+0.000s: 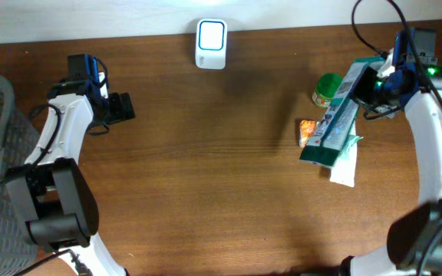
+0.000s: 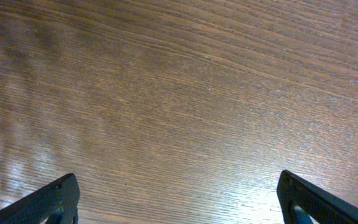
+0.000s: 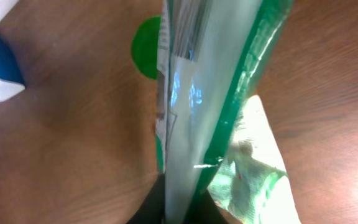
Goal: Scan the item barcode
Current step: 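Carry the glove pack right and lay it on the scanned items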
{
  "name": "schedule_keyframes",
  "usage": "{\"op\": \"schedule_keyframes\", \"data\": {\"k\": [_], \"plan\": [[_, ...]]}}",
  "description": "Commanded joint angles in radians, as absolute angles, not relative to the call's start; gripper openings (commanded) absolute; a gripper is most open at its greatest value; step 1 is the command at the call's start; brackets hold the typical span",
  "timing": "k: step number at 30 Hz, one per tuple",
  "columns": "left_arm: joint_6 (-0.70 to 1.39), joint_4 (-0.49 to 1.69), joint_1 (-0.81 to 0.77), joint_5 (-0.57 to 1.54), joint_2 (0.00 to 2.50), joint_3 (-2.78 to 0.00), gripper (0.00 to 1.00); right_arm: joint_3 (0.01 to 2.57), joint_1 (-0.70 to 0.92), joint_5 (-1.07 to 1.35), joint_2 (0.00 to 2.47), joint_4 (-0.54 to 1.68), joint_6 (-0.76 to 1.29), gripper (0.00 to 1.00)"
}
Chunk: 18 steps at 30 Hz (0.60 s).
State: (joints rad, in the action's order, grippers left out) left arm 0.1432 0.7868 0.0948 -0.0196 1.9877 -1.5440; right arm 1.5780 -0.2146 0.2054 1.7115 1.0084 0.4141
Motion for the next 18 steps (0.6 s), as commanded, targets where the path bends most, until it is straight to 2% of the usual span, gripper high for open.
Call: {"op": "schedule_keyframes", "data": {"k": [1, 3, 7, 10, 15, 18], "plan": [[0.141, 0.787, 0.097, -0.030, 1.959, -1.557, 0.99, 1.569, -0.237, 0.287, 1.759, 0.970, 0.427, 0.62], [0.141, 0.787, 0.097, -0.030, 1.959, -1.557, 0.99, 1.588, -0.245, 0.284, 1.748, 0.961, 0.423, 0.75], [0.141, 0.787, 0.097, -0.030, 1.959, -1.557, 0.99, 1.652, -0.242, 0.276, 1.640, 1.020, 0.389, 0.85], [0.141, 0.787, 0.097, -0.030, 1.959, -1.557, 0.99, 1.683, -0.242, 0.266, 1.499, 1.074, 0.390, 0.99], [0.141, 0.787, 0.097, -0.030, 1.959, -1.557, 0.99, 1.684, -0.242, 0.244, 1.234, 1.206, 0.279, 0.98], [0.141, 0.787, 0.097, -0.031, 1.959, -1.557, 0.99, 1.683, -0.242, 0.278, 1.092, 1.366, 0.258, 0.98]]}}
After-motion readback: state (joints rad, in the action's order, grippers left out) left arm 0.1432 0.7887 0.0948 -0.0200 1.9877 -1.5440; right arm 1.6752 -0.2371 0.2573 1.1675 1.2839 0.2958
